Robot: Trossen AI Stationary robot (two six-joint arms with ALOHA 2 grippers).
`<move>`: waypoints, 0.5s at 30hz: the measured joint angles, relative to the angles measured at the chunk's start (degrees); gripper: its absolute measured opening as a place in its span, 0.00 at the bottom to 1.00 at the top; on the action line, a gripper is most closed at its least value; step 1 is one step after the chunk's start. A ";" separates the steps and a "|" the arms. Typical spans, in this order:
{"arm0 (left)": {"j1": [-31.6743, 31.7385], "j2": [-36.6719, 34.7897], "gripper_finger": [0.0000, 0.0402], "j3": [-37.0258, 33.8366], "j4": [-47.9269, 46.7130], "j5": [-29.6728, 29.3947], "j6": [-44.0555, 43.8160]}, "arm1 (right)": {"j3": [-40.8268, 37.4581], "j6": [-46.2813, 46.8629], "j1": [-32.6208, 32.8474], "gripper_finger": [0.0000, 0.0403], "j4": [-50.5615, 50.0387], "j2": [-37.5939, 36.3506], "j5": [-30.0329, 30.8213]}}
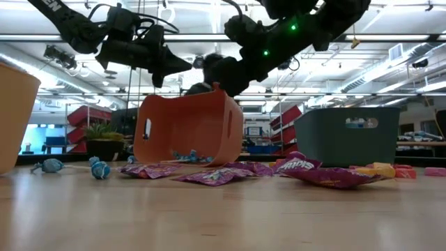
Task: Sort candy
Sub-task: Adjust the orange bin
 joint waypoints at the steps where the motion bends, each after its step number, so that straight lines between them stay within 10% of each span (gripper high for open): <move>1: 0.00 0.00 0.01 0.00 -0.04 0.02 0.17 | 0.00 0.47 -0.33 0.41 -0.31 0.00 0.08; 15: 0.00 0.00 0.01 0.00 -8.93 -0.45 4.43 | 0.00 2.89 -3.17 0.30 -0.40 -0.02 0.07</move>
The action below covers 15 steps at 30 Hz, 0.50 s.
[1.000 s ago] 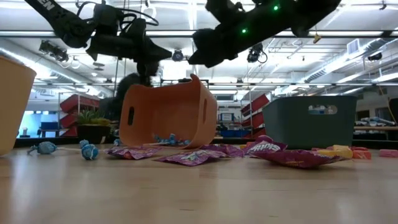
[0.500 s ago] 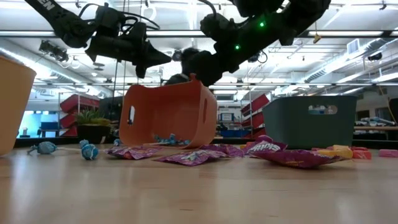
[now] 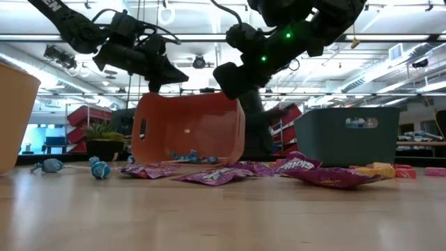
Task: Sort candy
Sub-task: Adjust the orange bin
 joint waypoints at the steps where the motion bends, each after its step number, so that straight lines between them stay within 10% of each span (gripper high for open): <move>1: 0.00 0.00 0.01 0.00 -0.29 -0.17 0.01 | 0.00 0.34 -0.19 0.28 0.00 0.00 -0.01; 15: 0.00 0.00 0.01 0.00 -0.23 -4.60 2.83 | 0.00 -0.11 -2.30 0.03 0.64 -0.14 0.27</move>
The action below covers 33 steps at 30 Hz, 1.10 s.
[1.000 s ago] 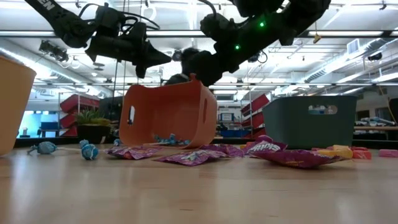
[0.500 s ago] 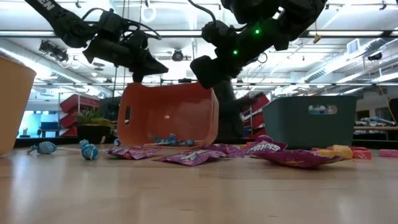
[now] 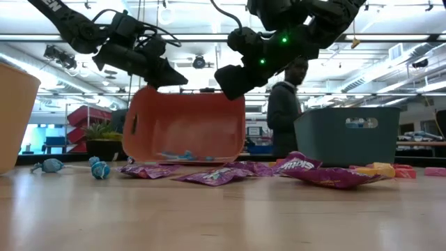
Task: Sort candy
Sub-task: Adjust the orange bin
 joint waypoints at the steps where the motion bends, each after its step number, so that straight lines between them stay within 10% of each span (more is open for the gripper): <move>1: 0.00 0.00 0.01 0.00 0.00 -0.72 0.15 | 0.00 -0.01 -0.05 0.02 0.07 -0.03 0.00; 33: 0.02 0.00 0.01 0.00 -1.03 -7.70 -0.06 | 10.55 5.47 -6.37 0.00 -20.80 -0.94 -9.65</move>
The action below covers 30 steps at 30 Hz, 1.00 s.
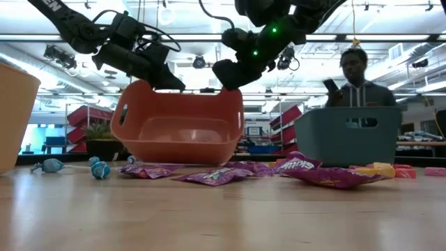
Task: Sort candy
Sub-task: Adjust the orange bin
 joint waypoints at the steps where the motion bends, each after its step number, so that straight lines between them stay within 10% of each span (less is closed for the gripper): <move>1: 0.00 0.00 0.01 0.00 0.07 0.08 -0.02 | 0.04 0.28 -0.49 0.00 -0.24 -0.06 -0.65; 30: 0.01 0.02 0.01 0.02 8.49 -8.48 -0.99 | -0.29 6.81 -9.56 0.00 -7.13 -5.01 -19.12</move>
